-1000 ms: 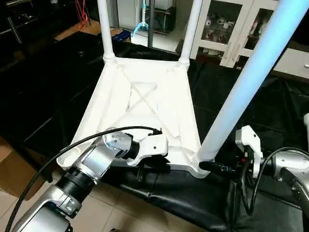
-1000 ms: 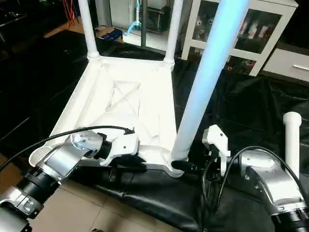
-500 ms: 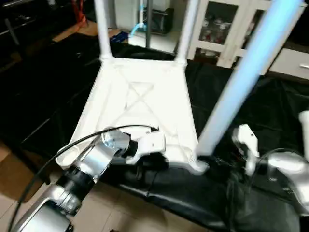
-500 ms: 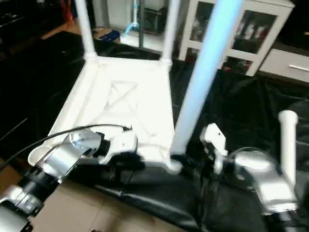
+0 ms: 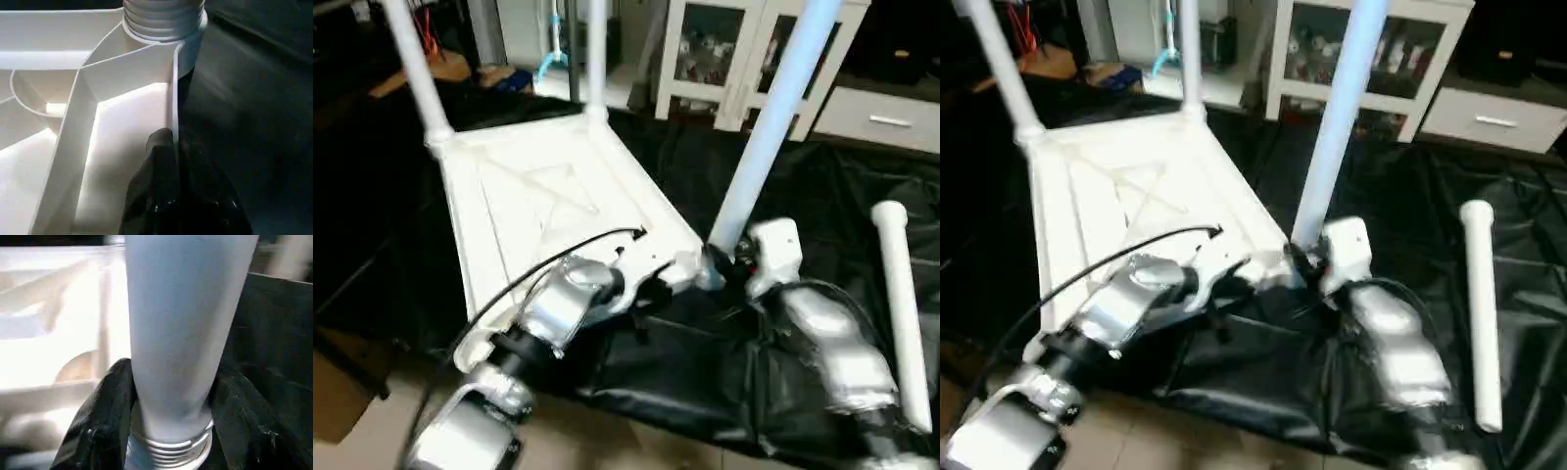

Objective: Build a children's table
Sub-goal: Insert table leg to table base

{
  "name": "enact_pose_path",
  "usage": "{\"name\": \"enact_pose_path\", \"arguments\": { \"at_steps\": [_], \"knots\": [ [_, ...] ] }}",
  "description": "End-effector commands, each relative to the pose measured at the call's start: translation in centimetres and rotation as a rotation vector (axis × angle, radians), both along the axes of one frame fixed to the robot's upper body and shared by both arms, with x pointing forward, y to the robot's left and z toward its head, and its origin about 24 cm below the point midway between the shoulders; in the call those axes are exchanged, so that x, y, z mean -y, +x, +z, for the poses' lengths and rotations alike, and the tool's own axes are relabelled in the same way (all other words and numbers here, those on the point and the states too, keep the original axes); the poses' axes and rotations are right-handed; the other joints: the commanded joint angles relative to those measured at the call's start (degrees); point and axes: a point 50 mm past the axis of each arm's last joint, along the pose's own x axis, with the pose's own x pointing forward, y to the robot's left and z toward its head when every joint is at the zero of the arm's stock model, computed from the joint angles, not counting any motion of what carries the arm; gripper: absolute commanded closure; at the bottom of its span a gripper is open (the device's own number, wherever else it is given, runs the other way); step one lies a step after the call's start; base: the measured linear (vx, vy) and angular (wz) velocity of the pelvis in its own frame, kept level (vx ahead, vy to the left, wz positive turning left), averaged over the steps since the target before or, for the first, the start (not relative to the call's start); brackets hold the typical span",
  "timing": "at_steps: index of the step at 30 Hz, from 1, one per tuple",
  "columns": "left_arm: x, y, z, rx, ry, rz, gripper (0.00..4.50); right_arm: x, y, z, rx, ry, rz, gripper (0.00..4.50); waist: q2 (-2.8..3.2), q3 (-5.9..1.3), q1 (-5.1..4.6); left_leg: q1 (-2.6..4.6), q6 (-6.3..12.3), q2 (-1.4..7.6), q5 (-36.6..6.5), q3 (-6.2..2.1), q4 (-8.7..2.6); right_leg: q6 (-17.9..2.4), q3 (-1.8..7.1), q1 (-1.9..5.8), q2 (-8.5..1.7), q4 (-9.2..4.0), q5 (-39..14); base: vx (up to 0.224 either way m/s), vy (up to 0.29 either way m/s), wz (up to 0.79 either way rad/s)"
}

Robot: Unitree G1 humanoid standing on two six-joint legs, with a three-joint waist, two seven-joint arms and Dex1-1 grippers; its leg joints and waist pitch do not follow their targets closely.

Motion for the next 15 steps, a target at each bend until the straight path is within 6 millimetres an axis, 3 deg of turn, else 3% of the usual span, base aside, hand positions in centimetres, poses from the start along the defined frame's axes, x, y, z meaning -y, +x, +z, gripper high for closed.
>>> {"name": "enact_pose_path", "arguments": {
  "at_steps": [1, 2, 4, 6, 7, 8, 11, 15],
  "knots": [
    [1.9, 0.7, 3.1, 0.102, -0.105, 0.01, 4.5, 2.1, -1.2, -4.8, -0.213, -0.124, -0.262, 2.57, -0.42, -3.7, 0.18, 0.31, 1.23, 2.52, -8.8, -1.8, -4.78, -13.2, 1.77, 2.34, -2.69, -4.25, -8.3, 0.0, 0.0, 0.0],
    [1.9, 0.7, 3.1, 0.106, -0.101, 0.009, 4.5, 1.8, -1.0, -4.6, -0.201, -0.12, -0.262, 2.57, -0.4, -3.85, 0.2, 0.26, 1.82, 2.54, -8.3, -1.79, -4.68, -13.2, 1.71, 2.58, -2.69, -4.1, -7.1, 0.0, 0.0, 0.0],
    [1.3, 0.7, 2.9, 0.107, -0.08, 0.005, 4.5, 1.0, -0.4, -3.5, -0.127, -0.028, -0.241, 2.58, -0.22, -3.83, 0.3, 0.07, 4.71, 2.62, -6.2, -1.64, -4.48, -13.8, 1.71, 2.76, -2.76, -3.75, -2.3, 0.0, 0.0, 0.0],
    [1.0, 0.8, 2.8, 0.104, -0.072, 0.015, 4.5, 0.3, -0.1, -2.9, -0.098, 0.042, -0.207, 2.58, -0.25, -3.79, 0.36, 0.17, 6.15, 2.69, -5.7, -1.52, -4.45, -14.5, 1.66, 2.74, -2.75, -3.64, -0.8, 0.0, 0.0, 0.0],
    [0.9, 0.9, 2.8, 0.102, -0.066, 0.029, 4.5, -0.4, 0.1, -2.4, -0.07, 0.092, -0.157, 2.58, 0.07, -3.7, 0.41, 0.18, 6.4, 2.73, -6.7, -1.55, -4.51, -14.7, 1.64, 2.77, -2.82, -3.73, -1.7, 0.0, 0.0, 0.0],
    [0.9, 0.9, 2.8, 0.102, -0.066, 0.029, 4.5, -0.4, 0.1, -2.4, -0.07, 0.092, -0.157, 2.58, -0.06, -3.61, 0.35, 0.16, 6.34, 2.8, -7.3, -1.56, -4.58, -14.7, 1.64, 2.74, -2.81, -3.86, -2.4, 0.0, 0.0, 0.0],
    [0.6, 1.2, 2.8, 0.101, -0.051, 0.055, 4.5, -1.6, 0.2, -0.8, 0.018, 0.109, -0.055, 1.88, -0.02, -3.41, 0.28, 0.34, 4.9, 2.98, -10.0, -1.66, -4.87, -14.4, 1.62, 2.58, -2.71, -4.2, -6.2, 0.0, 0.0, 0.0],
    [0.4, 1.3, 2.7, 0.111, -0.039, 0.047, 4.5, -1.4, 0.1, 0.2, 0.063, 0.099, -0.032, 1.46, 0.02, -3.43, 0.5, 0.34, 4.56, 3.01, -8.9, -1.67, -4.88, -14.2, 1.69, 2.65, -2.71, -4.07, -5.1, 0.0, 0.0, 0.0]
  ]
}}
